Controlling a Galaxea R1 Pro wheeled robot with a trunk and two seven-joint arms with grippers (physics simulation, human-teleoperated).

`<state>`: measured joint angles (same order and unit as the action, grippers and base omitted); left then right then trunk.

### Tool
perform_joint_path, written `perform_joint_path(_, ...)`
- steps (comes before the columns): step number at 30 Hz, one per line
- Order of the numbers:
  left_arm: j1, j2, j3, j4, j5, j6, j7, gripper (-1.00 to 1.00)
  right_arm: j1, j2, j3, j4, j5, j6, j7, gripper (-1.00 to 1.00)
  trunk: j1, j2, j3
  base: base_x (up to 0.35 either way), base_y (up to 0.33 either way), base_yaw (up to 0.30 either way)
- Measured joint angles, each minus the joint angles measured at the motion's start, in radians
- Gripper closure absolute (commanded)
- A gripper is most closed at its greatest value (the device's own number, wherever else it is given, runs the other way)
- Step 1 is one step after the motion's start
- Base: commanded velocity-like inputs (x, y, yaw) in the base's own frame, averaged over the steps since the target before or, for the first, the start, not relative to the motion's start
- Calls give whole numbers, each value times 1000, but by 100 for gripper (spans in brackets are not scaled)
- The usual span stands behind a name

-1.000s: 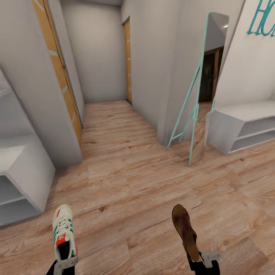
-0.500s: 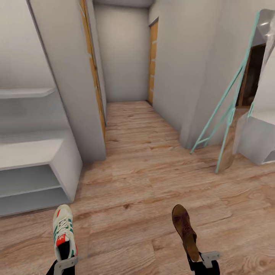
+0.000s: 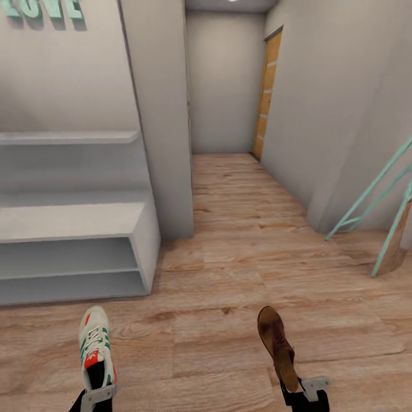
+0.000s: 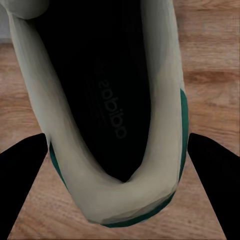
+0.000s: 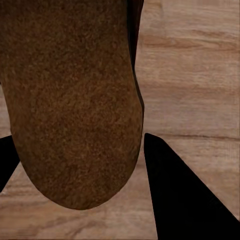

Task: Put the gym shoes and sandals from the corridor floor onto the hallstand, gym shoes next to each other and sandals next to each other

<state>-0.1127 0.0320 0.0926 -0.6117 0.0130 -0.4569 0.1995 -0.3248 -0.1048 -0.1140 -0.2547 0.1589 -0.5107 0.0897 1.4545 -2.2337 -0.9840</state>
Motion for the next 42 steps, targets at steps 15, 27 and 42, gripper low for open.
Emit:
perform_joint_path(15,0,0,0,0,0,-1,-1,100,0,-1,-1,0,0,0,0,100,0,0,5,0,308,232)
perform_joint_path(27,0,0,0,0,0,-1,-1,100,0,-3,-1,11,0,0,1,100,0,0,6,0,308,11)
perform_joint_path(42,0,3,1,0,3,-2,-1,100,0,-1,-2,10,-2,1,2,100,0,0,9,0,308,-95)
